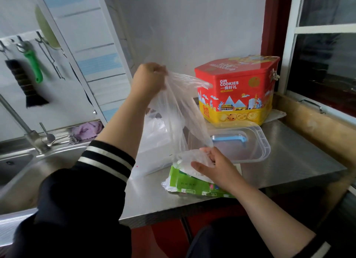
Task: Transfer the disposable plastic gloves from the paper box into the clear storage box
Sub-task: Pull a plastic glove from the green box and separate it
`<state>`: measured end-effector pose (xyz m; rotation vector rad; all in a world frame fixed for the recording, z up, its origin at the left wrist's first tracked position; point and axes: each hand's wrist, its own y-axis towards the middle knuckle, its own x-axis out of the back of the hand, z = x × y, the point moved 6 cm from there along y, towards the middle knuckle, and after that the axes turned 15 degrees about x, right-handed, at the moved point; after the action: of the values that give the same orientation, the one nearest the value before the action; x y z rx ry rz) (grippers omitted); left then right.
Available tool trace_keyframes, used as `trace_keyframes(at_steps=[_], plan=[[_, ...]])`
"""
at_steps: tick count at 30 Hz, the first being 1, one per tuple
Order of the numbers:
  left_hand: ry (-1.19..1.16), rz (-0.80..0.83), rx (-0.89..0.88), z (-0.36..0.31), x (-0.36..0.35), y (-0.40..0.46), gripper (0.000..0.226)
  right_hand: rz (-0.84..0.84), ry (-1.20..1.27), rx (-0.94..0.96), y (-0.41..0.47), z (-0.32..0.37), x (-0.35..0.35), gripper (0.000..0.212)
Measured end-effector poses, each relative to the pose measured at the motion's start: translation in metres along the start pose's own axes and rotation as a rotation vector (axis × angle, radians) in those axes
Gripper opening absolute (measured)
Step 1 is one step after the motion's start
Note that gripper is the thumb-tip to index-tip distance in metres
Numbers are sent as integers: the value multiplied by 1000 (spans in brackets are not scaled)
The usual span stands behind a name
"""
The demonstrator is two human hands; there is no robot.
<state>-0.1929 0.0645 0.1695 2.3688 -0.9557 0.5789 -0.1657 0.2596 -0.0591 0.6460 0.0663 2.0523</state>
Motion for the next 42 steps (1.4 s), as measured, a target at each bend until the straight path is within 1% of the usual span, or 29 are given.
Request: trace_keyframes(at_steps=[2,4,6,9,11,13,16,18,20,22,23,24,26,28,30,32,34,35,37,39,40,42], plan=[[-102,-11,196,31,12,26,24,-5,3,5,-1,-1,0,86],[-83,-17,340,66,26,40,27,-6,4,6,-1,-3,0,84],[-44,-53,419,96,37,43,30,-9,10,5,-2,-5,0,80],[54,-142,476,133,51,39,37,-7,-6,6,-1,-6,2,71],[81,-178,515,155,54,34,51,0,-23,11,0,-6,1,78],[169,-184,490,164,54,25,55,9,-29,22,-1,-5,-1,84],[361,-168,405,167,50,18,51,5,-24,26,-2,-3,-1,81],[390,-133,359,170,47,19,44,8,-29,27,-4,-1,0,82],[309,-80,324,173,45,23,29,11,-35,29,-5,-1,1,82],[215,-44,236,169,43,24,15,16,-37,28,-6,-1,1,82],[172,-45,167,162,42,23,15,16,-40,28,-7,-1,1,82],[127,-55,117,156,42,21,21,14,-42,28,-7,-2,1,81],[-3,-73,111,150,45,18,33,13,-44,30,-8,-2,1,80],[-125,-113,94,149,49,19,42,14,-48,27,-8,-2,1,81],[-179,-192,45,146,58,21,45,13,-51,28,-8,-3,1,83],[-180,-279,56,146,65,21,46,15,-61,32,-8,-2,1,83],[-90,-324,145,150,67,22,48,10,-67,35,-8,-2,1,82],[-24,-311,208,155,65,23,50,9,-67,34,-8,-3,1,82],[120,-224,311,160,58,23,51,6,-66,35,-8,-2,2,82],[246,-128,354,162,52,23,37,3,-66,40,-8,-1,2,81],[301,-82,356,162,49,22,28,0,-66,43,-8,-1,2,80],[432,35,342,163,41,20,18,-1,-66,45,-9,-1,2,79]])
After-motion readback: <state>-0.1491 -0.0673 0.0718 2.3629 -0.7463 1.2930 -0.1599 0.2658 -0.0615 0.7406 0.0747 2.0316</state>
